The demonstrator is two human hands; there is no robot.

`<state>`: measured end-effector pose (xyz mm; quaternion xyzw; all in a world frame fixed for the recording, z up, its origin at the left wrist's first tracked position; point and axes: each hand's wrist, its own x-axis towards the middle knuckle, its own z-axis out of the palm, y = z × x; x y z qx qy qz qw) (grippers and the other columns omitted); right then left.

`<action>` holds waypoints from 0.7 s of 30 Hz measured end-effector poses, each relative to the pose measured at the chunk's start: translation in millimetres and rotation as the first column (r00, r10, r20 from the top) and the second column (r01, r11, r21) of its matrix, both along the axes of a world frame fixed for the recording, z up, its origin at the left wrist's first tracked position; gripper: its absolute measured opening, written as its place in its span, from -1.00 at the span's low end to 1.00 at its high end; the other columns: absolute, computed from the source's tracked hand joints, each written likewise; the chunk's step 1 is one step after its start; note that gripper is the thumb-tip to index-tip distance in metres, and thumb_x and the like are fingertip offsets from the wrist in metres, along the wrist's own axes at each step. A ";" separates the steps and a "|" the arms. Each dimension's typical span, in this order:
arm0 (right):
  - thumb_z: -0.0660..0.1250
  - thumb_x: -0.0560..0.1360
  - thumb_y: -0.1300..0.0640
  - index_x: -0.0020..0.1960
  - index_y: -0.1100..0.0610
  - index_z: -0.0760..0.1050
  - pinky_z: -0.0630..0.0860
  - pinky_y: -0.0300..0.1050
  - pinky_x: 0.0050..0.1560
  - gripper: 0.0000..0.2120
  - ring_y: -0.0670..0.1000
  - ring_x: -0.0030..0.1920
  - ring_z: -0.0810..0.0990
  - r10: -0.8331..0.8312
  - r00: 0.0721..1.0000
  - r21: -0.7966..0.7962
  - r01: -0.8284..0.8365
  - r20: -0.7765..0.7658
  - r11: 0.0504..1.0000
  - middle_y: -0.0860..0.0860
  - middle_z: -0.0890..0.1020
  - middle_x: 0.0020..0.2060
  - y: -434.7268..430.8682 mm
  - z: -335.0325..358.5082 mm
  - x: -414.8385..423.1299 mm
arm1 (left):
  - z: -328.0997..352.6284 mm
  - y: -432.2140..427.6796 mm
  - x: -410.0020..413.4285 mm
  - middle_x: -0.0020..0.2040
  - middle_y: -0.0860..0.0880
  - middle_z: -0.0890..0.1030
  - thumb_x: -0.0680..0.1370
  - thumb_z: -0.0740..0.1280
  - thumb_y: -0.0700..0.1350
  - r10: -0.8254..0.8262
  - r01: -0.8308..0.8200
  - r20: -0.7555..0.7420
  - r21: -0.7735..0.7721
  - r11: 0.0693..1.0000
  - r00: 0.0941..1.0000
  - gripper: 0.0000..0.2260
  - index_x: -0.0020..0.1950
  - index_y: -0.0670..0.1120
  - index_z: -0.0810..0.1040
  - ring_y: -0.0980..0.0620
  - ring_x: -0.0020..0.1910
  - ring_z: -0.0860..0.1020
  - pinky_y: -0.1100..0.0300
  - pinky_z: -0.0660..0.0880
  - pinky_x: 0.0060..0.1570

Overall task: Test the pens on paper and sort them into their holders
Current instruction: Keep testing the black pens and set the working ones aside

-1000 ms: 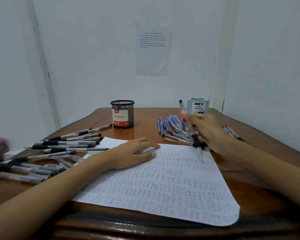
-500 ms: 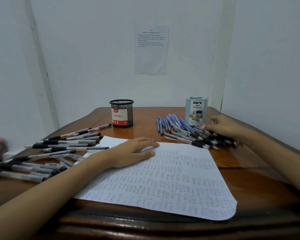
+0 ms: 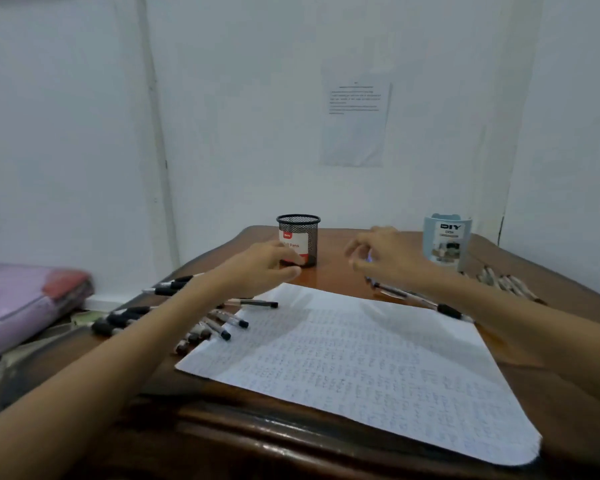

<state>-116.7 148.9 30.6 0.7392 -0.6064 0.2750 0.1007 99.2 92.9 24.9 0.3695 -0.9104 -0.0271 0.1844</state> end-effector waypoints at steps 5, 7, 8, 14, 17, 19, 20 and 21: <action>0.29 0.50 0.13 0.14 0.11 0.56 0.33 -0.33 -0.27 -0.77 -0.04 -0.06 0.49 0.277 0.959 0.152 -0.267 -0.055 0.952 0.03 0.59 -0.05 -12.2 -1.3 90.2 | 1.3 4.5 69.4 0.23 -0.05 0.47 0.57 0.17 0.08 0.148 -0.148 0.004 -0.019 0.989 0.989 -0.66 0.26 -0.04 0.50 -0.01 0.18 0.46 0.11 0.35 0.21; 0.30 0.51 0.09 0.18 0.11 0.52 0.38 -0.23 -0.13 -0.74 -0.01 0.04 0.51 0.309 0.947 0.229 -0.282 -0.091 0.932 0.03 0.57 0.06 -17.9 -6.3 110.8 | -3.6 7.1 96.4 0.24 -0.06 0.47 0.60 0.20 0.01 0.192 -0.192 0.003 -0.016 0.981 0.981 -0.71 0.27 -0.05 0.49 -0.02 0.20 0.46 0.16 0.34 0.20; 0.31 0.52 0.06 0.19 0.11 0.52 0.41 -0.19 -0.07 -0.73 0.00 0.07 0.50 0.300 0.946 0.281 -0.256 -0.125 0.925 0.03 0.56 0.09 -21.6 -10.7 116.6 | -6.0 9.0 108.2 0.24 -0.06 0.47 0.60 0.21 -0.02 0.216 -0.216 0.002 -0.011 0.976 0.976 -0.71 0.28 -0.05 0.48 -0.02 0.20 0.46 0.18 0.33 0.20; 0.36 0.50 0.05 0.05 0.10 0.55 0.49 -0.20 -0.07 -0.83 -0.10 -0.08 0.51 0.208 0.978 0.368 -0.196 0.008 0.909 0.00 0.61 0.03 -31.5 -29.0 113.7 | -20.5 21.4 152.2 0.24 -0.09 0.49 0.41 0.12 0.22 0.308 -0.308 -0.009 0.046 0.950 0.951 -0.42 0.30 -0.07 0.47 -0.02 0.20 0.46 0.24 0.30 0.18; 0.43 0.44 0.11 -0.06 0.09 0.54 0.40 -0.35 -0.26 -0.88 -0.17 -0.23 0.49 0.156 0.939 0.336 -0.260 0.307 0.905 -0.04 0.58 -0.17 -27.5 -23.4 102.5 | -24.2 21.3 157.7 0.23 -0.09 0.50 0.30 0.03 0.32 0.292 -0.290 -0.044 0.055 0.955 0.955 -0.27 0.31 -0.07 0.46 -0.02 0.21 0.46 0.23 0.29 0.18; 0.45 0.42 0.15 -0.09 0.12 0.58 0.43 -0.33 -0.33 -0.90 -0.14 -0.29 0.50 0.115 0.833 0.293 -0.315 0.541 0.903 -0.01 0.59 -0.23 -20.3 -15.7 90.7 | -22.0 23.2 152.3 0.24 -0.08 0.49 0.38 0.07 0.29 0.283 -0.280 -0.050 0.046 0.959 0.958 -0.34 0.31 -0.08 0.45 0.00 0.21 0.45 0.26 0.29 0.15; 0.45 0.42 0.17 -0.09 0.12 0.59 0.44 -0.32 -0.37 -0.91 -0.12 -0.31 0.50 0.099 0.764 0.268 -0.340 0.637 0.902 0.00 0.59 -0.24 -15.3 -11.2 83.2 | -20.2 23.9 147.3 0.25 -0.08 0.49 0.48 0.15 0.21 0.282 -0.281 -0.047 0.039 0.959 0.958 -0.47 0.32 -0.08 0.45 0.00 0.21 0.44 0.28 0.28 0.14; 0.44 0.43 0.16 -0.07 0.13 0.59 0.43 -0.32 -0.40 -0.91 -0.11 -0.32 0.51 0.087 0.693 0.238 -0.359 0.716 0.903 -0.01 0.59 -0.25 -10.7 -6.7 74.8 | -18.8 24.2 141.9 0.26 -0.09 0.48 0.56 0.20 0.08 0.272 -0.271 -0.047 0.028 0.962 0.961 -0.60 0.32 -0.09 0.44 0.00 0.21 0.44 0.29 0.28 0.13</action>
